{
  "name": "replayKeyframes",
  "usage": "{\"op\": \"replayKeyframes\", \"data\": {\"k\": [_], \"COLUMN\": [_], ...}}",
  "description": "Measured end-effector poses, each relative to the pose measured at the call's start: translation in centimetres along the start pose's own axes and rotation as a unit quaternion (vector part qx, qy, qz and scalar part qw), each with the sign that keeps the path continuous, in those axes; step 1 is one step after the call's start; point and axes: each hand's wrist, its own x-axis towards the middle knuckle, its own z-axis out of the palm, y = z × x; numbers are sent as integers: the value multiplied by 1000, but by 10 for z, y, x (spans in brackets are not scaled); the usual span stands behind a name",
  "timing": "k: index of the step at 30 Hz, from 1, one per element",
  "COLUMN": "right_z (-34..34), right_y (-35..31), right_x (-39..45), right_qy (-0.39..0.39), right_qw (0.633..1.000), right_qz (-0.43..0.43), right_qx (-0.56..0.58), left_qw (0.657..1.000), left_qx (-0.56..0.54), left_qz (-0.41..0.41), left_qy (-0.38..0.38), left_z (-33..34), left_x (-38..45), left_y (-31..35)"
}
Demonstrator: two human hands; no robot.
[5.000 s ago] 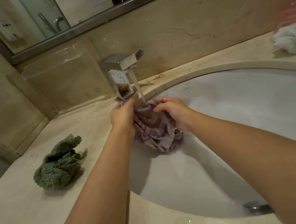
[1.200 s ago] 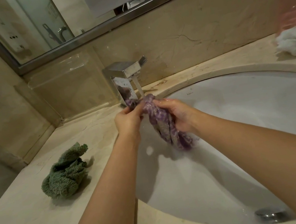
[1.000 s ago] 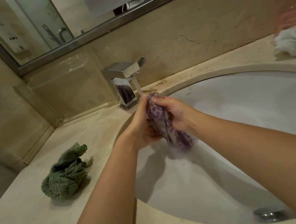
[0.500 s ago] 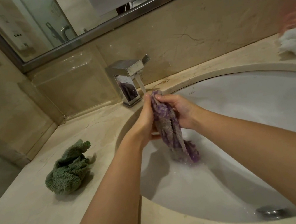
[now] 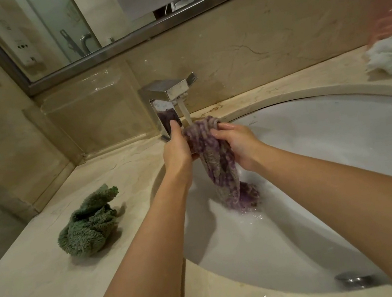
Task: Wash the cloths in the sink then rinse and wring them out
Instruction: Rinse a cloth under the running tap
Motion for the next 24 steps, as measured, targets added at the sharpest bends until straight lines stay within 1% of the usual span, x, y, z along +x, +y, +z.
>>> {"op": "replayKeyframes", "data": {"k": [4, 7, 9, 12, 15, 18, 22, 24], "right_z": [-4, -7, -10, -14, -17, -18, -19, -21], "right_y": [1, 5, 5, 3, 3, 3, 3, 3], "right_x": [-4, -2, 2, 5, 4, 4, 7, 9], "right_qy": [-6, -3, 26, 61, 84, 101, 120, 135], "right_qw": [999, 999, 999, 997, 992, 988, 983, 981], "right_qz": [8, -13, -17, -11, -14, -25, -32, -39], "right_qx": [-31, -48, -28, 47, 94, 119, 133, 132], "left_qw": [997, 995, 996, 998, 999, 998, 995, 991], "left_qx": [-18, -10, -11, -21, -18, -31, -50, -50], "left_qz": [34, 34, 37, 32, 16, 5, -5, -12], "left_qy": [-60, -93, -82, -54, -40, -51, -86, -124], "left_z": [4, 6, 5, 2, 2, 3, 1, 0], "left_x": [-4, -5, -6, -3, -2, -4, -7, -8], "left_y": [-1, -3, -1, 0, 1, 3, 5, 5]}}
